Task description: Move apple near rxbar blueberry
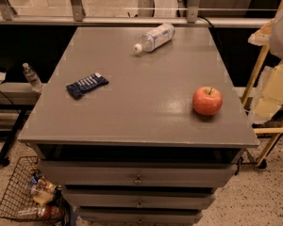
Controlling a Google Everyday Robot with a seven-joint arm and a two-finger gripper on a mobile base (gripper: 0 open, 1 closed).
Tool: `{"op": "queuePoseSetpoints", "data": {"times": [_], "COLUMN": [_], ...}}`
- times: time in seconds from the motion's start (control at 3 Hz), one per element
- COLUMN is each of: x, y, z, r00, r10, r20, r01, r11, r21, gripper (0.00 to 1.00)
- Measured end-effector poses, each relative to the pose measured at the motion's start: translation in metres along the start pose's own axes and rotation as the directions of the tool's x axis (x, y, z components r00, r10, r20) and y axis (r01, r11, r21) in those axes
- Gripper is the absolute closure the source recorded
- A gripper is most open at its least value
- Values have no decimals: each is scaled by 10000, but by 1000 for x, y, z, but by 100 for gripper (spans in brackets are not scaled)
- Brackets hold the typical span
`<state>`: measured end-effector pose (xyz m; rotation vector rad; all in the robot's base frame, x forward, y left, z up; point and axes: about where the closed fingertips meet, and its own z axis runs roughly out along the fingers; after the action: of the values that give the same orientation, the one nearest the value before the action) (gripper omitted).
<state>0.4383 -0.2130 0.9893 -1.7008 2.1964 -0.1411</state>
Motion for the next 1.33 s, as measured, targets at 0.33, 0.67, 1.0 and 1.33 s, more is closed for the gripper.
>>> {"op": "queuePoseSetpoints", "data": {"times": [0.33, 0.67, 1.0, 1.33], "x": [0, -1, -5, -13], "y": [0, -3, -21, -38], "z": [0, 2, 32, 76], "r00": [10000, 9998, 9937, 9766], "r10": [0, 117, 770, 1629], "r20": [0, 139, 814, 1403], "r01": [0, -118, -771, -1615], "r11": [10000, 9999, 9970, 9866], "r21": [0, 72, -23, -218], "gripper": [0, 0, 0, 0]}}
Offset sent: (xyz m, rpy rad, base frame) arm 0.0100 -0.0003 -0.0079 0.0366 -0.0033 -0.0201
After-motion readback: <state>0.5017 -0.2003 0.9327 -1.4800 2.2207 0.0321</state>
